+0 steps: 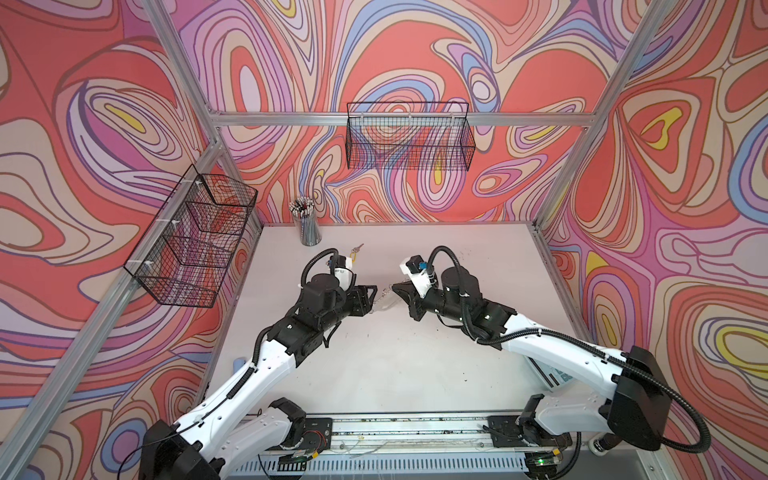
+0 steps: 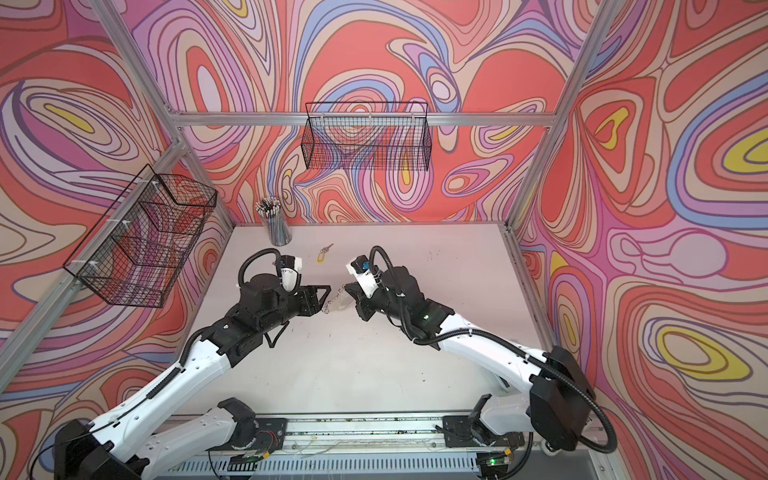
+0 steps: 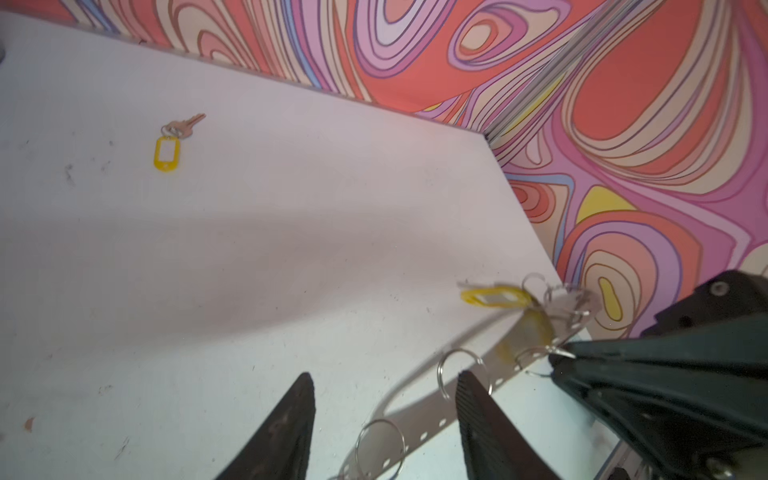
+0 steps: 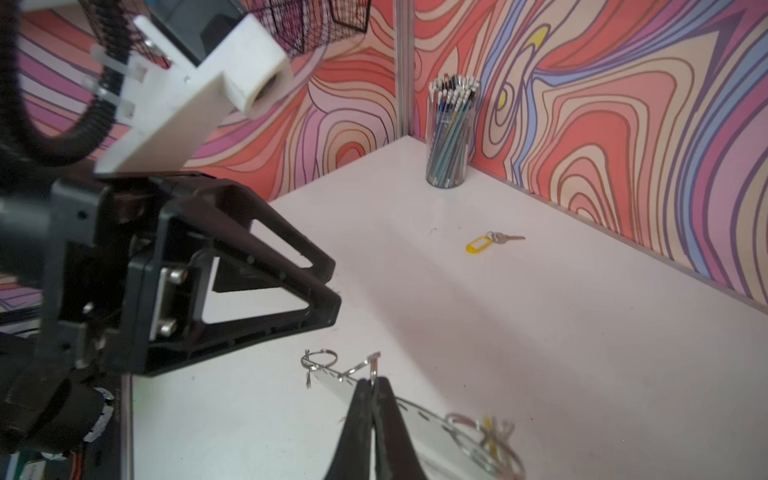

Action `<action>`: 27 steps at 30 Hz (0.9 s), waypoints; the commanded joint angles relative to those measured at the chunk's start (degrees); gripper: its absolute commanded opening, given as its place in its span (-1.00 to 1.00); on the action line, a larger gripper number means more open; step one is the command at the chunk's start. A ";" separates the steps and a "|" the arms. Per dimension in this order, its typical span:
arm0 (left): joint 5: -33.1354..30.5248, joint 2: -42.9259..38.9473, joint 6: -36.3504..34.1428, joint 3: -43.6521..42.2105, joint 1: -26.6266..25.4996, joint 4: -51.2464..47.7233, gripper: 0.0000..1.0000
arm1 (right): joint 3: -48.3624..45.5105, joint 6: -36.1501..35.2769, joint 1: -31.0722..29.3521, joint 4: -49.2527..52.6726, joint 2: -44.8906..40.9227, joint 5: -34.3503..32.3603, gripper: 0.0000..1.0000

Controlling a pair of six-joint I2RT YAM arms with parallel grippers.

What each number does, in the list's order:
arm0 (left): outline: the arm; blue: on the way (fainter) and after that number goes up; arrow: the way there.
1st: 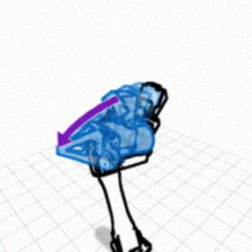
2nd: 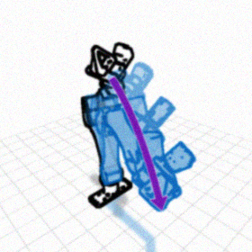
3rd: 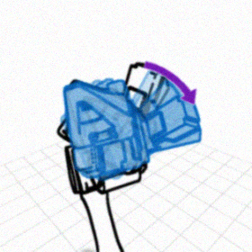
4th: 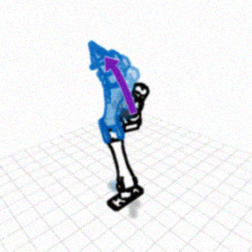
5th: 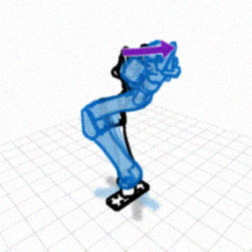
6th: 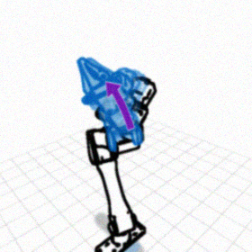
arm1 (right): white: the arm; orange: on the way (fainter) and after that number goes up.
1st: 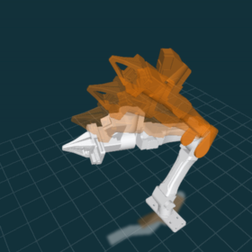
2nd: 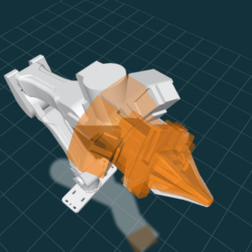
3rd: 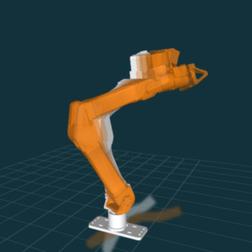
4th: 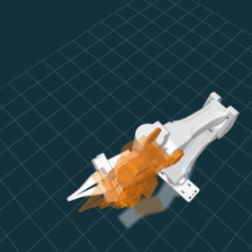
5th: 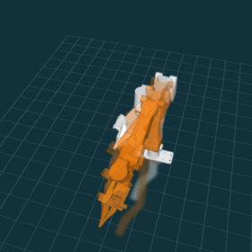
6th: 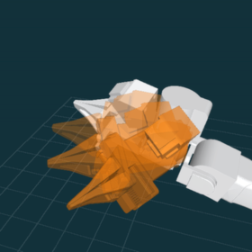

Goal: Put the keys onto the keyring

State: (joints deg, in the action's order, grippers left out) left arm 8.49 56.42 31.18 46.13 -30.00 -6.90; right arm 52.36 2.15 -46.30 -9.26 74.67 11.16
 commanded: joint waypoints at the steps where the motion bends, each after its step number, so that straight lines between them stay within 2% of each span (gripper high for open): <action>1: 4.02 -2.40 -2.12 3.44 0.17 4.46 0.12 | -3.59 4.27 -0.06 -18.36 -3.71 4.08 -1.00; 7: 9.74 -2.75 -2.07 6.96 0.20 7.17 0.01 | -4.37 10.49 1.60 -29.33 -5.16 10.94 -1.00; 9: 10.81 -2.51 -2.51 8.39 0.14 6.82 -0.13 | -4.84 12.59 2.59 -33.06 -4.98 12.26 -1.00; 14: 13.81 -2.62 -2.75 9.01 0.19 7.01 -0.18 | -5.94 18.26 5.72 -40.97 -3.54 16.45 -1.00; 17: 15.92 -2.72 -2.37 8.30 0.19 8.34 -0.19 | -5.93 25.40 8.47 -47.29 -1.10 20.80 -1.00; 22: 17.31 -2.85 -2.30 7.84 0.20 9.38 -0.19 | -5.77 39.58 13.10 -63.49 5.06 28.53 -1.00; 27: 20.00 -2.69 -0.83 7.52 0.20 13.97 -0.20 | -4.25 48.80 14.08 -73.21 10.42 31.37 -1.00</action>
State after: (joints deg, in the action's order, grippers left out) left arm 25.23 53.98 29.36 53.89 -30.00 1.85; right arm 46.94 41.06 -32.64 -70.35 83.26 38.30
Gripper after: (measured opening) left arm 0.403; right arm 0.047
